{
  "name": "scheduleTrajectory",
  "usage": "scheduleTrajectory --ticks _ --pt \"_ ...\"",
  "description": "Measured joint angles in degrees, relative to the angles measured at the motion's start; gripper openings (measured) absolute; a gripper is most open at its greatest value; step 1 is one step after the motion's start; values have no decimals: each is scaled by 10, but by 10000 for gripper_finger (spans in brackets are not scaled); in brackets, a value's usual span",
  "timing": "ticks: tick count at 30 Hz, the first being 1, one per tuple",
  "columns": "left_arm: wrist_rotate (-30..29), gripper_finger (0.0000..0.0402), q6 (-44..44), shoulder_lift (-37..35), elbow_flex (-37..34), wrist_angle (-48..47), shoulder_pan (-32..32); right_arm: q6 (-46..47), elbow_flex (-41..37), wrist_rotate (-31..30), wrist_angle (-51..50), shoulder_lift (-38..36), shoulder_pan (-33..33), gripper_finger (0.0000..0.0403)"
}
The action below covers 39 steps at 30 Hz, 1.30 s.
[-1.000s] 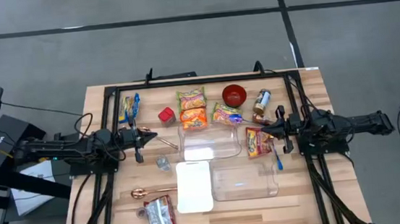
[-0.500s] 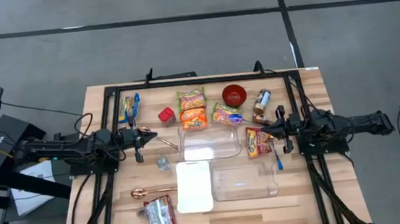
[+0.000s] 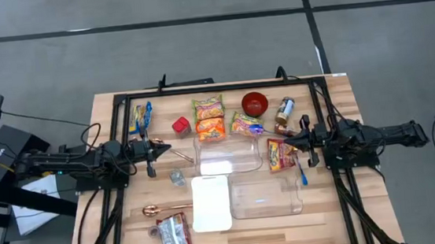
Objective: Pick & Place Food Item
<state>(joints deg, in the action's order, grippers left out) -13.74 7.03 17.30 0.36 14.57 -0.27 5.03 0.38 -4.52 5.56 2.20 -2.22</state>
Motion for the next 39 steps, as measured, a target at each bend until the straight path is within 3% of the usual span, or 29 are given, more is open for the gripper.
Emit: scheduleTrajectory --ticks 17,21,23,25,27,29,39 --pt "0 2 0 0 0 0 0 -3 0 0 0 0 0 0" --pt "-1 2 0 0 0 0 0 -129 0 -26 15 0 5 0" --pt "1 2 -11 0 0 3 0 -43 0 -28 49 1 5 0" --pt "25 2 -101 0 0 17 0 51 0 -32 83 4 4 0" --pt "44 2 -208 0 0 43 0 87 0 -46 130 3 7 0" --pt "37 2 -250 0 0 75 0 89 0 -51 188 4 12 0" --pt "56 2 -232 0 0 247 0 109 0 -71 417 4 24 0"
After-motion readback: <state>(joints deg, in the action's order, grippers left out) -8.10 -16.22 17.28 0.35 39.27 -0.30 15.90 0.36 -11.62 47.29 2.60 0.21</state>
